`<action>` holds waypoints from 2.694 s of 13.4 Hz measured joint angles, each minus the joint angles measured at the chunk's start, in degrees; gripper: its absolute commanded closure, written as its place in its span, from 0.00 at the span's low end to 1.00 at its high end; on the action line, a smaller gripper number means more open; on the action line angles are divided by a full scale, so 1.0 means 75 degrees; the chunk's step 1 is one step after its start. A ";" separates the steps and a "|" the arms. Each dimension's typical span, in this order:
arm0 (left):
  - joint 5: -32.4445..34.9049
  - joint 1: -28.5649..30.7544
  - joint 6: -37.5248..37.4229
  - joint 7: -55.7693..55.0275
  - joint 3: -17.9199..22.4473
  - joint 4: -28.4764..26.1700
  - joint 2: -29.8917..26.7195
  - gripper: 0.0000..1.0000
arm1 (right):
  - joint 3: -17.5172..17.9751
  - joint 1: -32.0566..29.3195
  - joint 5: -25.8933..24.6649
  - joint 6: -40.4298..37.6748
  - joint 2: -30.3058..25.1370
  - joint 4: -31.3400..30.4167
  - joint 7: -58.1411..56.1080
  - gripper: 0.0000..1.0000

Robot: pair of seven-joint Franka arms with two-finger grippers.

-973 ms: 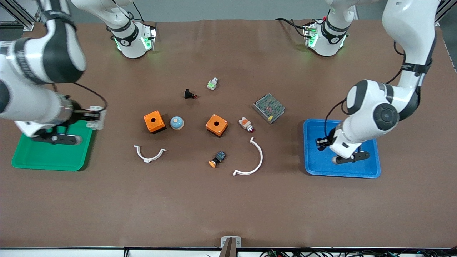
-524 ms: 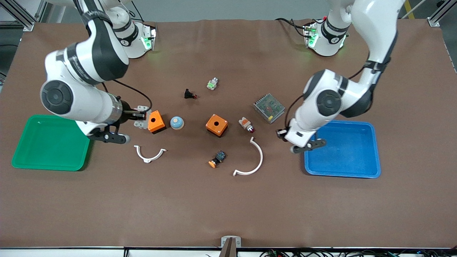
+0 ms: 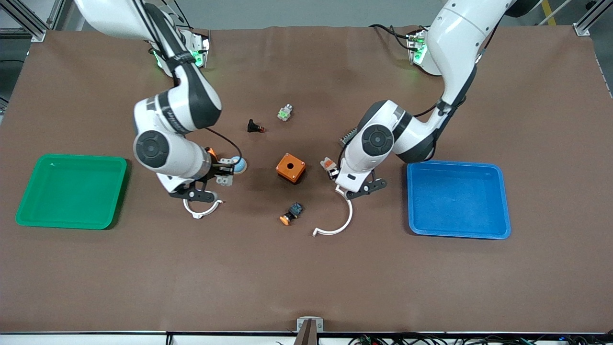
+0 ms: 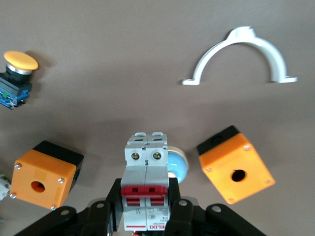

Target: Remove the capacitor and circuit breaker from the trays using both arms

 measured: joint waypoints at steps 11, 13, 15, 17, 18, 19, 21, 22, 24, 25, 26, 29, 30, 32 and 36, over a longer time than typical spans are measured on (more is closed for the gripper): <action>0.0000 -0.1102 0.1014 -0.0484 0.0929 0.1903 0.1713 0.29 | -0.0017 0.0741 0.0003 0.1074 0.0977 -0.0182 0.0802 0.78; 0.0000 -0.1102 0.1036 -0.0482 0.0953 0.2083 0.1860 0.00 | -0.0022 0.0741 0.0003 0.1084 0.1038 -0.0182 0.0802 0.76; 0.0025 -0.1116 0.1034 -0.0477 0.1103 0.2263 0.1819 0.00 | -0.0022 0.0745 0.0003 0.1126 0.1051 -0.0181 0.0802 0.76; 0.0242 -0.1072 0.0838 -0.0451 0.1230 0.2428 0.1628 0.00 | -0.0020 0.0760 0.0003 0.1164 0.1066 -0.0181 0.0802 0.76; 0.0425 -0.0981 0.0528 -0.0382 0.1266 0.2499 0.1410 0.00 | -0.0020 0.0775 0.0003 0.1232 0.1081 -0.0181 0.0802 0.76; 0.0625 -0.0832 0.0194 -0.0248 0.1280 0.2546 0.1122 0.00 | -0.0020 0.0787 0.0003 0.1307 0.1103 -0.0181 0.0802 0.76; 0.0838 -0.0482 -0.0800 0.0083 0.1297 0.2605 0.0310 0.00 | -0.0020 0.0810 0.0003 0.1428 0.1181 -0.0177 0.0802 0.76; 0.0862 -0.0283 -0.1313 0.0286 0.1307 0.2615 -0.0138 0.00 | -0.0020 0.0832 0.0002 0.1465 0.1213 -0.0174 0.0803 0.76; 0.0877 0.0204 -0.2370 0.0908 0.1323 0.2620 -0.0981 0.00 | -0.0021 0.0856 0.0003 0.1480 0.1216 -0.0164 0.0804 0.40; 0.0883 0.0503 -0.2864 0.1381 0.1328 0.2618 -0.1382 0.00 | -0.0021 0.0860 0.0003 0.1481 0.1217 -0.0163 0.0805 0.00; 0.0884 0.0815 -0.3257 0.1955 0.1330 0.2611 -0.1747 0.00 | -0.0021 0.0862 0.0003 0.1480 0.1218 -0.0164 0.0819 0.00; 0.0884 0.1607 -0.4209 0.3643 0.1331 0.2582 -0.2637 0.00 | -0.0031 0.0863 0.0003 0.1131 0.1180 -0.0083 0.1026 0.00; 0.0883 0.1817 -0.4449 0.4098 0.1327 0.2568 -0.2877 0.00 | -0.0043 0.0863 0.0003 0.0757 0.1069 0.0010 0.1076 0.00; 0.0864 0.2168 -0.4874 0.4894 0.1321 0.2553 -0.3263 0.00 | -0.0131 0.0837 0.0003 -0.0157 0.0563 0.0169 0.1093 0.00; 0.0562 0.2603 -0.5717 0.5764 0.1322 0.2495 -0.3921 0.00 | -0.0272 0.0125 0.0000 -0.2016 -0.1035 0.0196 0.0936 0.00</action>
